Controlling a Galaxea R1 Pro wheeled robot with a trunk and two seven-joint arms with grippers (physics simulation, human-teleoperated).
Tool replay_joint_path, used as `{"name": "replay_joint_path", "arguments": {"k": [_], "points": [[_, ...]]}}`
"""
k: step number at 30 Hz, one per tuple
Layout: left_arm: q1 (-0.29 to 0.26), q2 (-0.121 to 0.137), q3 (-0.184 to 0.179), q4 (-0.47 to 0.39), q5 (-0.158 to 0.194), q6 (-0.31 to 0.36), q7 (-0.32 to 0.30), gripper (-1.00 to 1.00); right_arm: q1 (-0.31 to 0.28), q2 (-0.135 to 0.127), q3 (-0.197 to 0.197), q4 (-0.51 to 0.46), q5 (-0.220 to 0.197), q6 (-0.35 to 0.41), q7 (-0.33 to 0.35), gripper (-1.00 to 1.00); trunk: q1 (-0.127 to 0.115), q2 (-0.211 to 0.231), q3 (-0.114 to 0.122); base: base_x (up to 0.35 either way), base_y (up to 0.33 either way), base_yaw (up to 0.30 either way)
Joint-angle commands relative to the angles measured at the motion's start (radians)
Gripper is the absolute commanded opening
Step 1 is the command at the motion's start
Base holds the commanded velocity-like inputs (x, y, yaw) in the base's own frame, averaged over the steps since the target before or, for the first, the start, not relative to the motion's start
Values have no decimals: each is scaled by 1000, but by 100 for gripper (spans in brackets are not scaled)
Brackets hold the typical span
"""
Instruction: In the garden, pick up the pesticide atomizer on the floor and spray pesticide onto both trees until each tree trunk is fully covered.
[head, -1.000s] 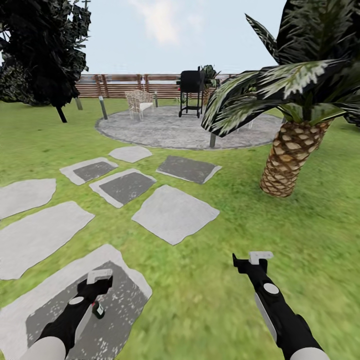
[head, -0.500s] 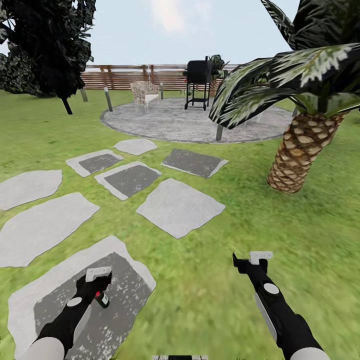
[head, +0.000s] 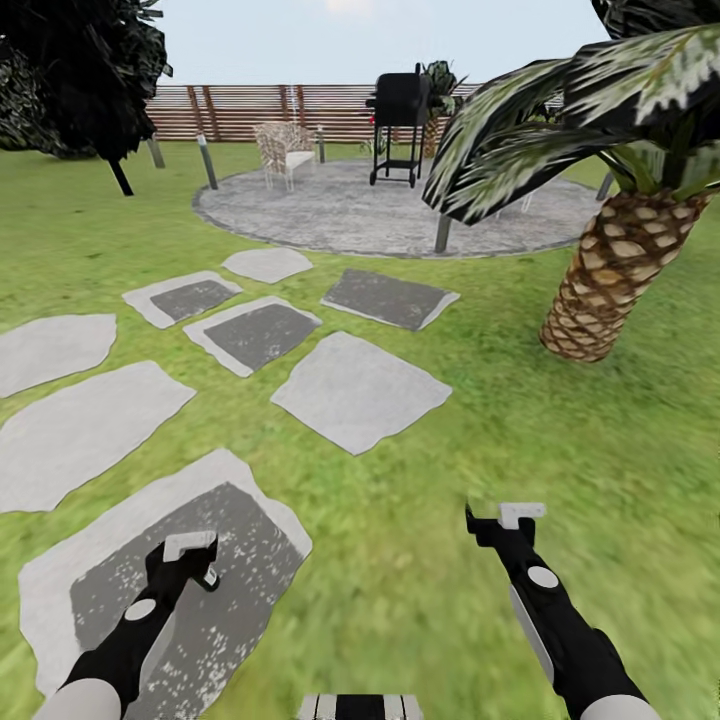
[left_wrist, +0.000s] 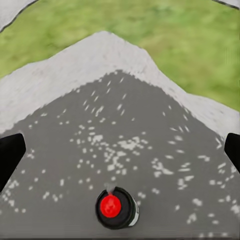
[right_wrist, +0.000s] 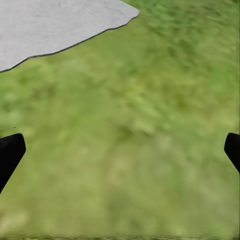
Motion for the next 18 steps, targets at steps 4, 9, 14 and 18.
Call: {"name": "replay_joint_path", "arguments": {"k": [4, 9, 14, 18], "points": [[0, -1, 5, 1, -10, -9, -1, 100, 0, -1, 1, -1, 2, 4, -4, 100, 2, -1, -23, 0, 0, 0], [0, -2, 5, 8, -11, -13, -1, 100, 0, -1, 1, -1, 2, 4, -4, 100, 4, -2, -50, 0, 0, 0], [0, -2, 5, 25, -10, -15, -1, 100, 0, -1, 0, -1, 2, 3, -3, 100, 6, -4, -77, 0, 0, 0], [0, -2, 5, 28, -10, -16, -1, 100, 0, -1, 0, -1, 2, 3, -3, 100, 8, -5, -99, 0, 0, 0]]}}
